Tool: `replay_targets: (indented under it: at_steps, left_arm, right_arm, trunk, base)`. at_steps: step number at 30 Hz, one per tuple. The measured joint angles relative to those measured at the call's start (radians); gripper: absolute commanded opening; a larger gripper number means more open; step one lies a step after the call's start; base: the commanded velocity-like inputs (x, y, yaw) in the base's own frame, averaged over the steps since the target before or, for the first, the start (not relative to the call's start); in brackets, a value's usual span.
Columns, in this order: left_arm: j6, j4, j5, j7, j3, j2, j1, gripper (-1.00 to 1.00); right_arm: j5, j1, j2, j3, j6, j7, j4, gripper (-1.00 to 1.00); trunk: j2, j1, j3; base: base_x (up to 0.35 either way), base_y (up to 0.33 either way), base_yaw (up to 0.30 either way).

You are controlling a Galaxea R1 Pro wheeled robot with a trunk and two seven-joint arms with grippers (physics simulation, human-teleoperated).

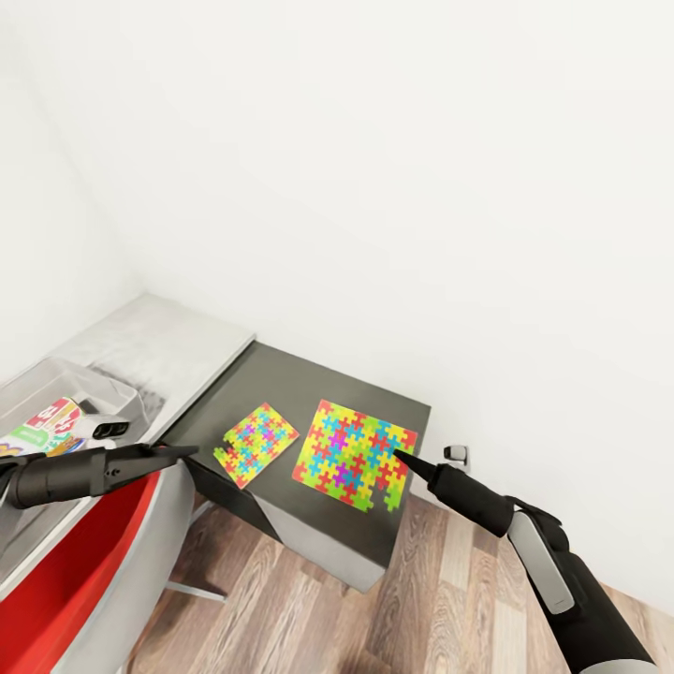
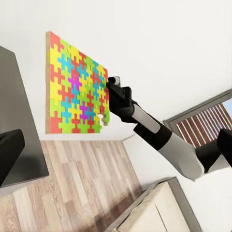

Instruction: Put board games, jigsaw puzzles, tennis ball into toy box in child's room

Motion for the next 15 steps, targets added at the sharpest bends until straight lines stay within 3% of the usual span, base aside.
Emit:
replay_targets:
  at_steps: [15]
  left_arm:
    - [-0.001,0.0,0.0,0.0,-0.004,-0.001,0.006,1.0]
  right_arm:
    - [0.004,0.001,0.0,0.003,-0.003,0.001,-0.047,-1.0]
  trunk:
    - [0.0,0.0,0.008]
  base:
    - [0.0,0.0,0.044]
